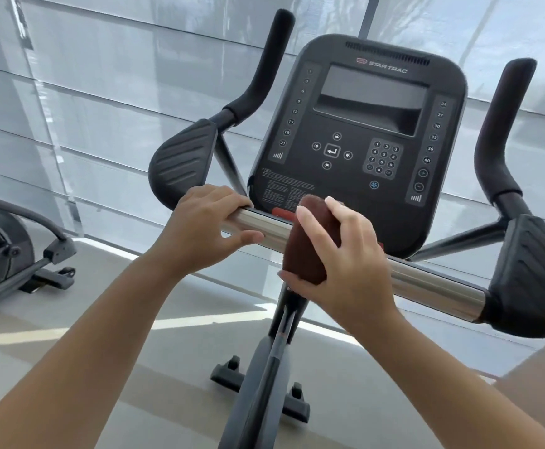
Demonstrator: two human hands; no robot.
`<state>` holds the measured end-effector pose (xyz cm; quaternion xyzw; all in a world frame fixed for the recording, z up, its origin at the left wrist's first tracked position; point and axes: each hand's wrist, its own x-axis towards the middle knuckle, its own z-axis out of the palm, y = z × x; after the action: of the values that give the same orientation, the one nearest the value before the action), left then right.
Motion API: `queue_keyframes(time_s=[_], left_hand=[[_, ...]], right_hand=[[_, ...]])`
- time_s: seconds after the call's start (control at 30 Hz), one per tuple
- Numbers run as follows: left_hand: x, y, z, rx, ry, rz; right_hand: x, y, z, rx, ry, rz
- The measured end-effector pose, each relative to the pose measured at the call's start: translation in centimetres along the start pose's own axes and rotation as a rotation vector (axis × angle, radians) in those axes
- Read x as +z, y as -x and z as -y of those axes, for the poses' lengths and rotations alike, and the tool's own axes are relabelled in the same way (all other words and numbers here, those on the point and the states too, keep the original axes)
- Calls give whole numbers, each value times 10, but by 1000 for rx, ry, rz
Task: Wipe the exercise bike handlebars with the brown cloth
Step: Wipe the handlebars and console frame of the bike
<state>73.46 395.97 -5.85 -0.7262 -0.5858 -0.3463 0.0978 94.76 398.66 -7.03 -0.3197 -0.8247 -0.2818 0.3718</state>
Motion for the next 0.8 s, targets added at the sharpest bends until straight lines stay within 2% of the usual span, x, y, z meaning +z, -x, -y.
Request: queue_keyframes(time_s=[0.1, 0.17, 0.23, 0.33, 0.5, 0.67, 0.8], left_hand=[[6, 1, 1, 3, 20, -48], [9, 2, 5, 13, 35, -74], [11, 2, 8, 37, 45, -92], [14, 1, 13, 66, 45, -108], [21, 1, 18, 106, 41, -164], [22, 0, 22, 154, 20, -186], [22, 1, 21, 142, 48, -190]], right_hand=[[26, 18, 9, -154, 302, -289], [36, 19, 10, -193, 328, -408], [39, 23, 9, -178, 319, -452], [39, 27, 9, -102, 292, -416], [55, 15, 34, 51, 265, -487], [27, 17, 17, -99, 219, -255], [0, 15, 7, -34, 163, -133]])
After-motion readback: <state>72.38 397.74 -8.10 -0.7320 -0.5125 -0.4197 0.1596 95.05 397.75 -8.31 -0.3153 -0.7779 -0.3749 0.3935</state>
